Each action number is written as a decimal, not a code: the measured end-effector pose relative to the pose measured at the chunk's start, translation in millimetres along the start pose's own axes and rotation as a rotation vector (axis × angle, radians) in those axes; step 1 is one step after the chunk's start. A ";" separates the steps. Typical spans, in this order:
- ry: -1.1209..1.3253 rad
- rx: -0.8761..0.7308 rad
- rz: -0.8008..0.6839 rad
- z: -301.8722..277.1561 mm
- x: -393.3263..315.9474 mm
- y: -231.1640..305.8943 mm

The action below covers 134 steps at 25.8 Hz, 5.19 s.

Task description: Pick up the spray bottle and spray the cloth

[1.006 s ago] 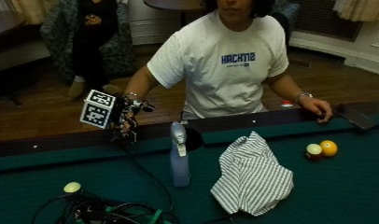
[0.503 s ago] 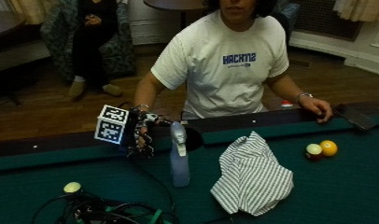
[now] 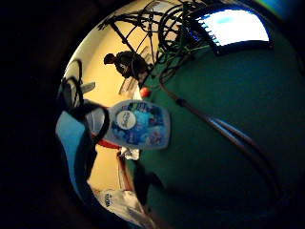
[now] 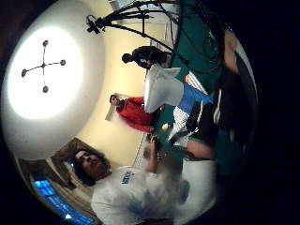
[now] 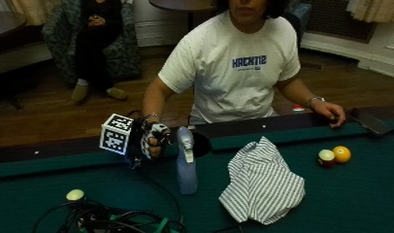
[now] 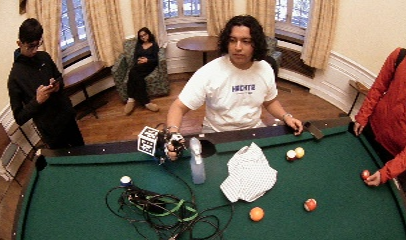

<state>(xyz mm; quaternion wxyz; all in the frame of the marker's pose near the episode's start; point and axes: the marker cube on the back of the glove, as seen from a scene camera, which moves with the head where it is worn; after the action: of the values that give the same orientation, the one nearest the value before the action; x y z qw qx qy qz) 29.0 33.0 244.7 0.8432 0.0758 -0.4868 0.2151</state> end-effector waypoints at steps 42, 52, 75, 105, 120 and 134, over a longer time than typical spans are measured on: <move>-0.009 0.031 -0.105 87.2 -15.4 -54.9; -0.082 -0.052 0.089 108.5 -18.1 -80.5; -0.061 -0.153 -0.216 14.1 -269.9 -91.5; 0.943 -1.069 0.770 241.9 -104.3 -36.8; 1.034 -1.109 0.809 257.6 -92.9 -33.1; 0.567 -0.868 0.389 267.3 -233.6 -91.3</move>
<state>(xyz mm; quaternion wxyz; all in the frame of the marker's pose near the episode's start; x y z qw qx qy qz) -243.2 -206.4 190.3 0.8400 -0.4308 -0.2895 0.1583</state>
